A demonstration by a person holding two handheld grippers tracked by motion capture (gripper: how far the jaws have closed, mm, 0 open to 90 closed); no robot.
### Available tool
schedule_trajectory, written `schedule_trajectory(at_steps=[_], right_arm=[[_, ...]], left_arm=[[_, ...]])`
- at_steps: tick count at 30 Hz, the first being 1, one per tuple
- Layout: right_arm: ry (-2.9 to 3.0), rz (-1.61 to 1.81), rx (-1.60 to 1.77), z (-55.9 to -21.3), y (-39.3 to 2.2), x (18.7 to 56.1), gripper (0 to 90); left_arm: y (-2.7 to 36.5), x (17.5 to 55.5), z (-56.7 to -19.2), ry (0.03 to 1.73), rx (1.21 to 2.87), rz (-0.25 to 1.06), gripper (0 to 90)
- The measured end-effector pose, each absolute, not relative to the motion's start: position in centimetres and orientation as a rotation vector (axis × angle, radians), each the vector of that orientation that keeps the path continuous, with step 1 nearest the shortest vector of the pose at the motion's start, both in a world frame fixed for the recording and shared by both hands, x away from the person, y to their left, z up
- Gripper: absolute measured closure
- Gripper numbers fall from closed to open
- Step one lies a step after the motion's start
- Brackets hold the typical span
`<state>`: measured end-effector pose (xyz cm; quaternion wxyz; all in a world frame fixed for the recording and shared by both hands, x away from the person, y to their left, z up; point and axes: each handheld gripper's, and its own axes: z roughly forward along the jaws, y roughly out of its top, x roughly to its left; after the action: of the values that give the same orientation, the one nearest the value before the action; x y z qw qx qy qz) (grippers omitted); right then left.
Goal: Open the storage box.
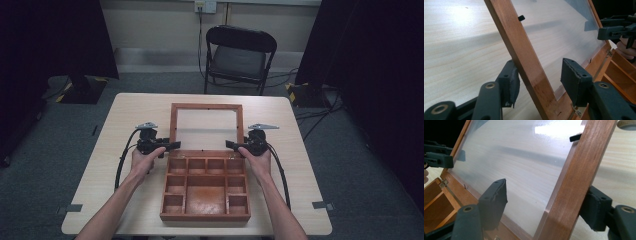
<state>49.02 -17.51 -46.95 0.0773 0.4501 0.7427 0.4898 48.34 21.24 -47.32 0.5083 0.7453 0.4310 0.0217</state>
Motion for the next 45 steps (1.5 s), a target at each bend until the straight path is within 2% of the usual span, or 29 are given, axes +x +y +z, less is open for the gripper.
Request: schedule_trajectory(at_steps=[14,23,31,33,44,45], right_arm=[[2.226,1.414,1.406,-47.7,-17.4,49.3,21.0],[2.233,1.413,1.424,-47.9,-17.5,49.3,20.9],[2.245,1.378,1.456,-48.1,-17.8,49.3,19.2],[2.245,1.379,1.471,-48.2,-17.8,49.4,19.0],[2.257,1.409,1.548,-48.8,-18.1,49.4,18.7],[2.24,1.393,1.513,-48.6,-18.2,49.2,21.4]], left_arm=[[21.4,48.6,-48.1,1.069,1.806,0.025,41.8],[21.5,48.7,-48.4,1.08,1.789,0.013,40.9],[21.6,48.8,-48.9,1.118,1.787,-0.014,35.4],[21.4,48.7,-48.6,1.124,1.808,0.046,36.6],[21.7,48.6,-48.6,1.128,1.82,0.048,33.4],[21.9,48.5,-48.5,1.13,1.812,0.052,31.9]])
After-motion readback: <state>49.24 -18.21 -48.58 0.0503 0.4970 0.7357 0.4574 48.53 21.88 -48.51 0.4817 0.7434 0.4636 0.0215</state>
